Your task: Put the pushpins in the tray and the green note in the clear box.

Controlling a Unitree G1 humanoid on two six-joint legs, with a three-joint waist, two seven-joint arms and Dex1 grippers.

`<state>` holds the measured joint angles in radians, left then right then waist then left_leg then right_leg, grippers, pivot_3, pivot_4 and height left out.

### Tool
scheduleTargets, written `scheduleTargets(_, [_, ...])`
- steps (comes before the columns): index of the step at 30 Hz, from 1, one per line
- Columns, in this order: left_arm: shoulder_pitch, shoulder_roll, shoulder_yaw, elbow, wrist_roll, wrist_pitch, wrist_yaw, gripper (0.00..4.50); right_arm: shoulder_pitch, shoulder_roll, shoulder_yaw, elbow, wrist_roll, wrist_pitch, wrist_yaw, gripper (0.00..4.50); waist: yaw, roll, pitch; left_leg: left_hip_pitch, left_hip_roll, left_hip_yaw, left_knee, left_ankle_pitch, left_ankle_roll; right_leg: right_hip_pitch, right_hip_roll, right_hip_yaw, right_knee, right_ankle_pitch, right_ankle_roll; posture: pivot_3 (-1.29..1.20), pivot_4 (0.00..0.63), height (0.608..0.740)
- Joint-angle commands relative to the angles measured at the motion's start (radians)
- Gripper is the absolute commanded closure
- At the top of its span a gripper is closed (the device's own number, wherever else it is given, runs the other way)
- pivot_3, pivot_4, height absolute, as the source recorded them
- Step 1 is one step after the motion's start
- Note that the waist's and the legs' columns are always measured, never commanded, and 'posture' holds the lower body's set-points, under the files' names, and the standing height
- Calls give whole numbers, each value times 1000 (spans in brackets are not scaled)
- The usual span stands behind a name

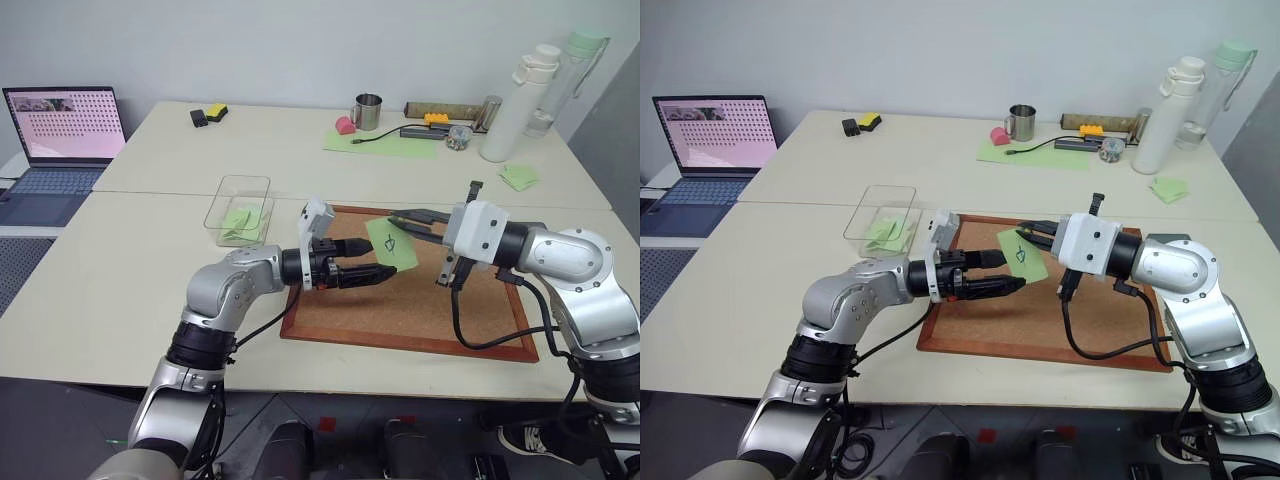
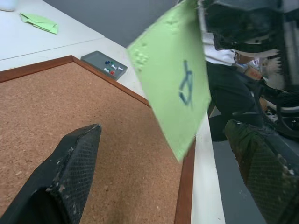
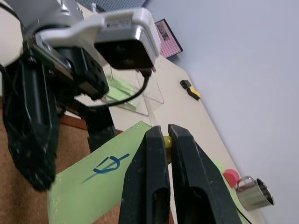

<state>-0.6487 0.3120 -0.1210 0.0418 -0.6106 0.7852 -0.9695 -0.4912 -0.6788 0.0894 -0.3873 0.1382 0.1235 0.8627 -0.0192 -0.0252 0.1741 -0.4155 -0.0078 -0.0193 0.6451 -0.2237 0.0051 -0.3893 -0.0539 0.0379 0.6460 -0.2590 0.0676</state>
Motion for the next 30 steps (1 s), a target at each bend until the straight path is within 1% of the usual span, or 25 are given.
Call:
scheduleTargets(1, [-34,-29,6,-8,0,-31,8,25,-9,13,-8,-61,11,25,-24,4500,0,0,0,0,0,0,0,0,0,0,0,0,0,0,0,0,150,740])
scheduleTargets(3, [-43,-46,29,-8,-31,-11,13,25,1,15,-7,-64,7,31,-26,4500,1,0,0,0,0,0,0,0,0,0,0,0,0,0,0,0,150,740])
scheduleTargets(5, [-40,-49,35,-13,-41,4,12,372,12,13,-7,-66,3,31,-28,4500,1,0,0,0,0,0,0,0,0,0,0,0,0,0,0,0,150,740])
scheduleTargets(6, [-36,-45,34,-18,-45,11,8,376,15,13,-8,-69,2,33,-30,4500,1,0,0,0,0,0,0,0,0,0,0,0,0,0,0,0,150,740])
scheduleTargets(7, [-29,-39,28,-27,-48,15,-1,535,20,12,-8,-69,0,33,-32,4500,1,0,0,0,0,0,0,0,0,0,0,0,0,0,0,0,150,740])
scheduleTargets(14, [-25,-36,31,-49,-74,39,-3,2009,33,10,-14,-75,-3,39,-37,4500,0,0,0,0,0,0,0,0,0,0,0,0,1,0,0,0,150,740])
scheduleTargets(15, [-26,-36,31,-48,-75,39,-3,2130,33,10,-14,-75,-3,39,-38,4500,0,0,0,0,0,0,0,0,0,0,0,0,1,0,0,0,150,740])
scheduleTargets(16, [-27,-36,30,-47,-75,39,-3,2382,32,10,-13,-76,-3,40,-39,4500,0,0,0,0,0,0,0,0,0,0,0,0,1,0,0,0,150,740])
scheduleTargets(19, [-28,-38,30,-46,-78,39,-2,2888,29,9,-11,-79,-2,42,-40,4500,0,0,0,0,0,0,0,0,0,0,0,0,1,0,0,0,150,740])
scheduleTargets(20, [-28,-39,30,-47,-79,40,-2,3123,29,8,-11,-80,-1,42,-39,4500,0,0,0,0,0,0,0,0,0,0,0,0,1,0,0,0,150,740])
scheduleTargets(21, [-28,-40,30,-47,-79,40,-1,3226,30,8,-10,-80,-1,42,-39,4500,0,0,0,0,0,0,0,0,0,0,0,0,1,0,0,0,150,740])
scheduleTargets(22, [-27,-40,30,-49,-80,41,-1,3487,31,8,-9,-83,-2,42,-40,4500,0,0,0,0,0,0,0,0,0,0,0,0,1,0,0,0,150,740])
scheduleTargets(24, [-24,-40,31,-51,-82,42,-2,3755,33,9,-7,-87,-2,44,-41,4500,0,0,0,0,0,0,0,0,0,0,0,0,1,0,0,0,150,740])
scheduleTargets(25, [-23,-39,31,-52,-82,42,-2,4025,33,9,-6,-89,-3,45,-42,4500,0,0,0,0,0,0,0,0,0,0,0,0,1,0,0,0,150,740])
scheduleTargets(27, [-21,-39,31,-53,-83,43,-2,4386,34,10,-4,-91,-4,46,-44,4500,0,0,0,0,0,0,0,0,0,0,0,0,1,0,0,0,150,740])
scheduleTargets(28, [-20,-38,30,-52,-81,49,3,4495,34,10,-4,-92,-5,47,-45,4500,0,0,0,0,0,0,0,0,0,0,0,0,1,0,0,0,150,740])
scheduleTargets(30, [-21,-40,30,-47,-78,56,15,4495,36,10,-4,-94,-5,48,-46,4500,0,0,0,0,0,0,0,0,0,0,0,0,1,0,0,0,150,740])
